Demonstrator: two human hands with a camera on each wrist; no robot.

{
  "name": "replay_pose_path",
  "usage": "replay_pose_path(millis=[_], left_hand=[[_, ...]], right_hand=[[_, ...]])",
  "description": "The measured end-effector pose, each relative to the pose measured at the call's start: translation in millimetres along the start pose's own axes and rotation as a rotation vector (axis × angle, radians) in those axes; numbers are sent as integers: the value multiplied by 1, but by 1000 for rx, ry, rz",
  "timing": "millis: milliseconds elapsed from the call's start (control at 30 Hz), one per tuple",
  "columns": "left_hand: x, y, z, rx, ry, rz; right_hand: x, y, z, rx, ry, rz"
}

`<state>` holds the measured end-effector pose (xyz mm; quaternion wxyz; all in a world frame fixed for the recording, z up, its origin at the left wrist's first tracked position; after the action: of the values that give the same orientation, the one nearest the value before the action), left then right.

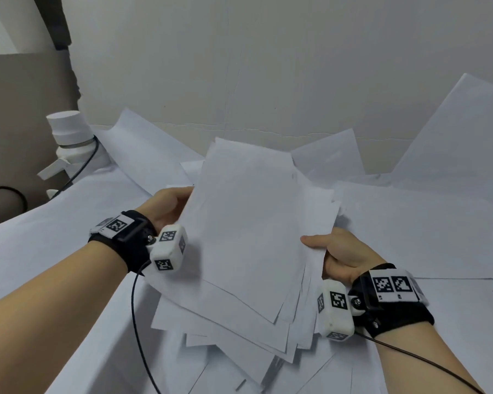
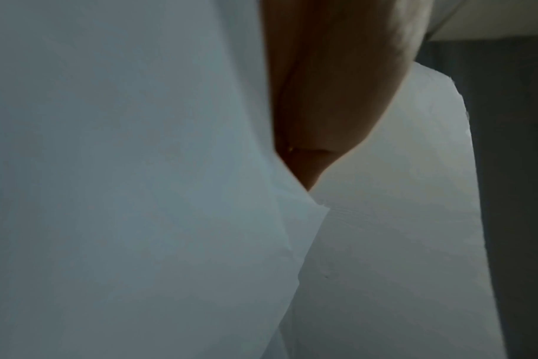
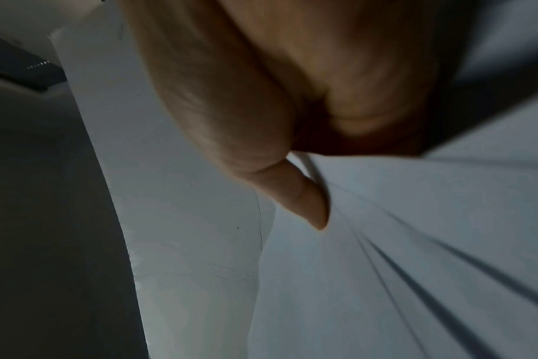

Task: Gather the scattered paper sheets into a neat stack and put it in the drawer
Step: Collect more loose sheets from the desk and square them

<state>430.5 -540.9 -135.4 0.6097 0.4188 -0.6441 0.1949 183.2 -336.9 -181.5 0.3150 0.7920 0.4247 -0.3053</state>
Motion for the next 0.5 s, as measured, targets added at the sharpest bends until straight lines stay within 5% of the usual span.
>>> replay_pose_path(millis=[500], left_hand=[[68,0,31,69,228,362]], right_hand=[[-5,-12,1,-64,-80,-61]])
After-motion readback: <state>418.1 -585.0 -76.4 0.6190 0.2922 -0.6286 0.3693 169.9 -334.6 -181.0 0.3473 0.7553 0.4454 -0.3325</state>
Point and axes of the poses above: each hand's wrist, its own z-axis towards the middle knuckle, its own y-axis out of the palm, x = y × z, the point moved 2 cm from there along z, towards the middle knuckle, and after that the axes turned 15 degrees about y, right-handed, at the moved point
